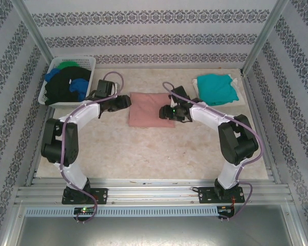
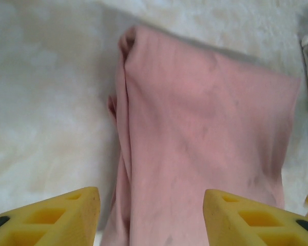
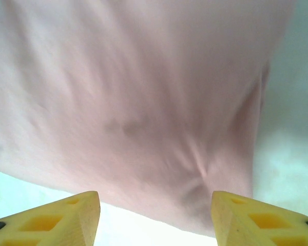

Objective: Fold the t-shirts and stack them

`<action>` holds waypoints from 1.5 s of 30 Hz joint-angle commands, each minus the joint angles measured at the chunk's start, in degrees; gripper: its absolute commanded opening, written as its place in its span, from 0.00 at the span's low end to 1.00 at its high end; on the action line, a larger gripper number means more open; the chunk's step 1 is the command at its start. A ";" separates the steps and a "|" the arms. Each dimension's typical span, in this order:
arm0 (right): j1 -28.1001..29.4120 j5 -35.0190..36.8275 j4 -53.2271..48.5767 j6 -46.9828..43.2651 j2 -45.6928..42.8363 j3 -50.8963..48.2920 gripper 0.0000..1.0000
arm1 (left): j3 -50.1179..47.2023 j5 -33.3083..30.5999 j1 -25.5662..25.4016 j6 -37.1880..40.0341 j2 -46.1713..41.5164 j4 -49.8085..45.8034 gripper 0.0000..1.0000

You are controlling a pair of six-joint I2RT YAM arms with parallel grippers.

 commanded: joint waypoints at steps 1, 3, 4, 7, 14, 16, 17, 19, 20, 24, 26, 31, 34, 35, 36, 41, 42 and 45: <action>-2.60 2.70 -2.32 -6.11 6.52 12.27 0.60 | -5.72 -0.99 -4.97 -2.23 -5.30 2.85 0.55; -3.23 2.45 -4.26 -8.29 13.12 21.38 0.60 | -10.13 -1.19 -7.54 -4.70 -7.62 4.47 0.53; -3.55 2.35 -5.70 -9.40 16.78 26.93 0.60 | -12.55 -1.05 -9.02 -5.97 -8.68 6.21 0.53; -4.16 1.58 -9.92 -13.05 27.09 41.11 0.60 | -18.09 -3.81 -12.85 -9.22 -10.21 10.65 0.51; -5.08 -2.23 -20.06 -15.92 40.16 57.97 0.62 | -18.66 -3.52 -14.77 -12.58 -2.13 15.11 0.48; -5.45 -3.64 -21.94 -15.87 40.84 57.92 0.60 | -17.05 -4.75 -14.36 -10.73 -0.41 13.27 0.48; -5.54 -2.83 -22.59 -15.92 40.20 56.72 0.59 | -16.11 -5.69 -13.80 -9.98 0.31 12.04 0.48; -5.37 -0.80 -20.78 -15.25 37.02 50.92 0.57 | -14.53 -5.65 -12.08 -8.41 1.89 10.82 0.48; -5.27 -0.77 -19.02 -15.13 34.78 46.84 0.57 | -13.80 -5.58 -10.93 -7.76 2.59 10.42 0.48; -4.67 0.99 -14.70 -14.13 25.93 32.88 0.56 | -8.93 -6.85 -7.59 -3.38 6.92 8.22 0.49; -4.04 2.48 -13.57 -13.38 21.55 24.41 0.56 | -2.93 -6.29 -6.27 -1.05 12.12 5.04 0.49; -2.69 5.28 -10.26 -8.36 8.52 3.01 0.56 | 11.52 -4.30 -5.29 3.22 21.80 -0.46 0.49; -0.27 4.05 -7.59 -4.69 0.03 -7.58 0.56 | 21.92 -1.52 -5.28 5.39 27.53 -3.60 0.49; 0.68 4.75 -7.66 -4.04 -2.45 -9.66 0.57 | 25.28 -0.84 -5.30 6.01 29.37 -4.52 0.49; 1.37 5.64 -8.11 -3.83 -4.52 -10.87 0.57 | 28.10 -0.41 -5.33 6.78 30.68 -5.18 0.49; -0.59 10.01 -7.21 -4.29 -12.65 -12.22 0.63 | 41.64 0.70 -5.00 10.08 36.32 -11.37 0.49; -1.56 10.16 -6.87 -4.41 -12.51 -11.65 0.63 | 42.16 0.97 -4.93 10.01 35.96 -12.06 0.49; -5.27 7.37 -4.43 -4.88 -9.28 -10.03 0.64 | 33.61 1.98 -4.91 8.06 29.15 -6.90 0.49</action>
